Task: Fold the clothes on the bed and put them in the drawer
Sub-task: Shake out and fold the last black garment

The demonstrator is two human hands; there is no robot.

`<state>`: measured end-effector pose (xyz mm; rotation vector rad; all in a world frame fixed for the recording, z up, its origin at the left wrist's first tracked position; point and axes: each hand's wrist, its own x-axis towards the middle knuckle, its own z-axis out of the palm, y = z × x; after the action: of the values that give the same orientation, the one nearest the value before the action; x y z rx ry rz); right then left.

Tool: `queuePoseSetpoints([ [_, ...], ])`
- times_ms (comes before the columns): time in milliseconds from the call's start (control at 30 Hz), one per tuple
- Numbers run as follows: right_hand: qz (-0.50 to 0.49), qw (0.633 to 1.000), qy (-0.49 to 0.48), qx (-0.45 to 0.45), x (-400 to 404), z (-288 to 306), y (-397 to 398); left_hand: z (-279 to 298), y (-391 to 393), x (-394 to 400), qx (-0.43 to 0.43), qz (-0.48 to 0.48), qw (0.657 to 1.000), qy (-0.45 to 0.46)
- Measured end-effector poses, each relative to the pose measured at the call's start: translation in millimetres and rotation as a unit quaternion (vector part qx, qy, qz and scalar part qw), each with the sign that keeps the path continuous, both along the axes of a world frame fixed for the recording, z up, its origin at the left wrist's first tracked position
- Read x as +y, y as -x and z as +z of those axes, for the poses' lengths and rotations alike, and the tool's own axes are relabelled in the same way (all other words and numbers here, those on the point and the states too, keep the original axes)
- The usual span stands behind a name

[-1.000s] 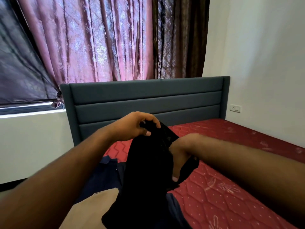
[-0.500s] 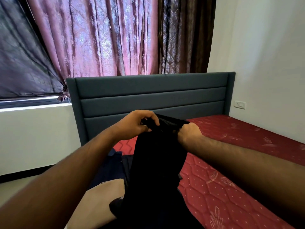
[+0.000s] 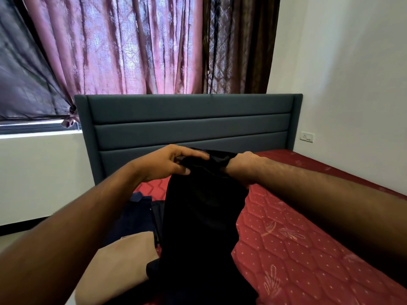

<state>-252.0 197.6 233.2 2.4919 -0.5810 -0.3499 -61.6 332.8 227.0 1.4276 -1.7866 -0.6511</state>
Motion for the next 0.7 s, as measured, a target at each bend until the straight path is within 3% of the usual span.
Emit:
queuePoseSetpoints([
  [100,0.081,0.991,-0.087,-0.062,-7,-8,10,-12,-7,0,0.043,0.025,0.999,-0.001],
  [200,0.145,0.976,-0.120,-0.105,-2,-11,25,-25,-13,0,0.019,0.105,0.993,0.041],
  [367,0.118,0.965,-0.200,-0.122,3,-13,38,-42,-10,2,-0.001,0.193,0.972,0.137],
  [567,0.032,0.996,-0.080,-0.017,4,6,37,-45,0,8,0.079,0.188,0.968,0.148],
  [633,0.023,0.999,-0.030,-0.009,2,17,36,-41,0,9,0.081,0.193,0.967,0.148],
  [700,0.022,0.998,-0.046,-0.036,0,24,37,-35,-1,10,0.083,0.199,0.963,0.160],
])
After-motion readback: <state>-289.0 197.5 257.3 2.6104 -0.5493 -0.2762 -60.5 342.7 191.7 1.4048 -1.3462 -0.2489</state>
